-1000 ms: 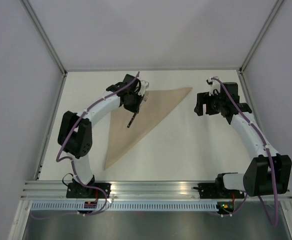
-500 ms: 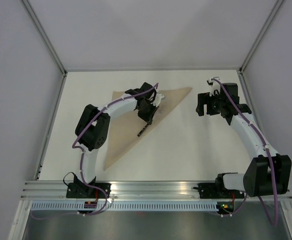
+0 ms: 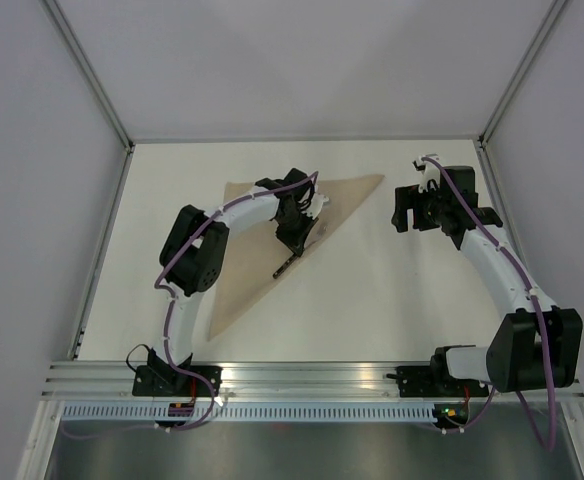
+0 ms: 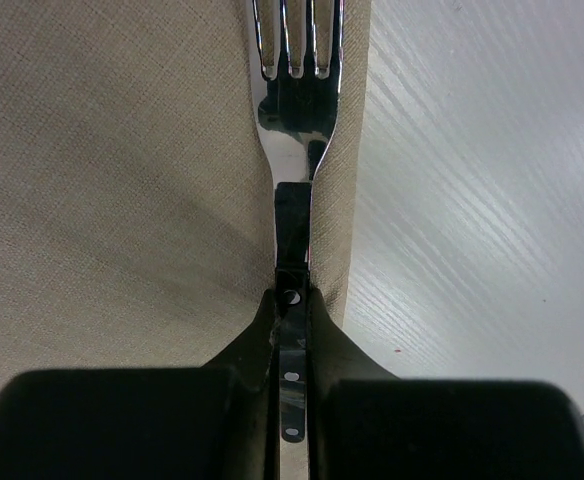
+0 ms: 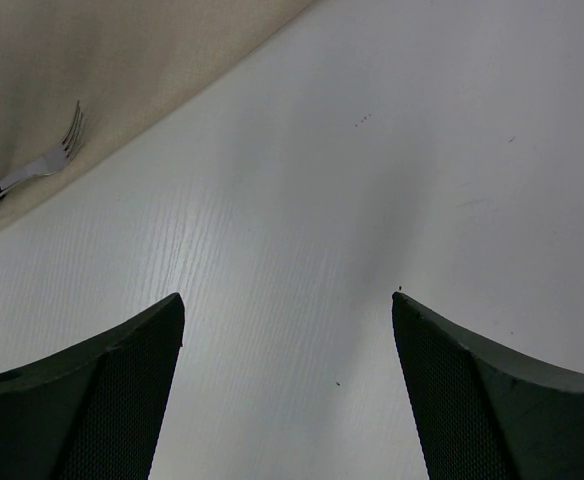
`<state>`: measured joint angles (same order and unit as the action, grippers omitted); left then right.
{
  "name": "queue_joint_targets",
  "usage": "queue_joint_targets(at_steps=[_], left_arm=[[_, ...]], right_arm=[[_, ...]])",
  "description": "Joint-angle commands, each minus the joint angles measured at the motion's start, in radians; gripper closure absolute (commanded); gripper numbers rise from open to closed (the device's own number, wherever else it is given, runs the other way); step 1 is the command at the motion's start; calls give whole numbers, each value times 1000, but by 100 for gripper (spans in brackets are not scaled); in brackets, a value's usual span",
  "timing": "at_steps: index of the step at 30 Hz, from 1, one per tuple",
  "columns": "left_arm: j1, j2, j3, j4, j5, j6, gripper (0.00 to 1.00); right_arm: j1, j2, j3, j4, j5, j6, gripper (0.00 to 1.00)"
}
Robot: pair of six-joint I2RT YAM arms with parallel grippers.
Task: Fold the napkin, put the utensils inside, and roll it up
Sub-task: Place the utensil onto the napkin
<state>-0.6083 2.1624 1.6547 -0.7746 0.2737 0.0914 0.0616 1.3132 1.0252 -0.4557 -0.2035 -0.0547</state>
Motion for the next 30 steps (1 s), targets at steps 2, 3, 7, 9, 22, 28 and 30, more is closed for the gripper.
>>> queue_joint_targets(at_steps=[2, 3, 7, 9, 22, 28, 30], left_arm=[[-5, 13, 63, -51, 4, 24, 98], [-5, 13, 68, -54, 1, 22, 98], [-10, 19, 94, -72, -10, 27, 98], [-13, 28, 112, -91, -13, 31, 98], [-22, 66, 114, -137, -56, 44, 98], [-25, 60, 119, -134, -85, 31, 98], [-25, 53, 125, -135, -102, 30, 98]], right_arm=[[3, 11, 7, 8, 21, -5, 10], [3, 12, 7, 8, 21, -5, 11], [3, 18, 7, 6, 16, -5, 10], [3, 20, 7, 5, 15, -5, 10], [3, 23, 9, 3, 15, -5, 10], [3, 24, 9, 2, 15, -5, 10], [3, 24, 9, 3, 15, -7, 11]])
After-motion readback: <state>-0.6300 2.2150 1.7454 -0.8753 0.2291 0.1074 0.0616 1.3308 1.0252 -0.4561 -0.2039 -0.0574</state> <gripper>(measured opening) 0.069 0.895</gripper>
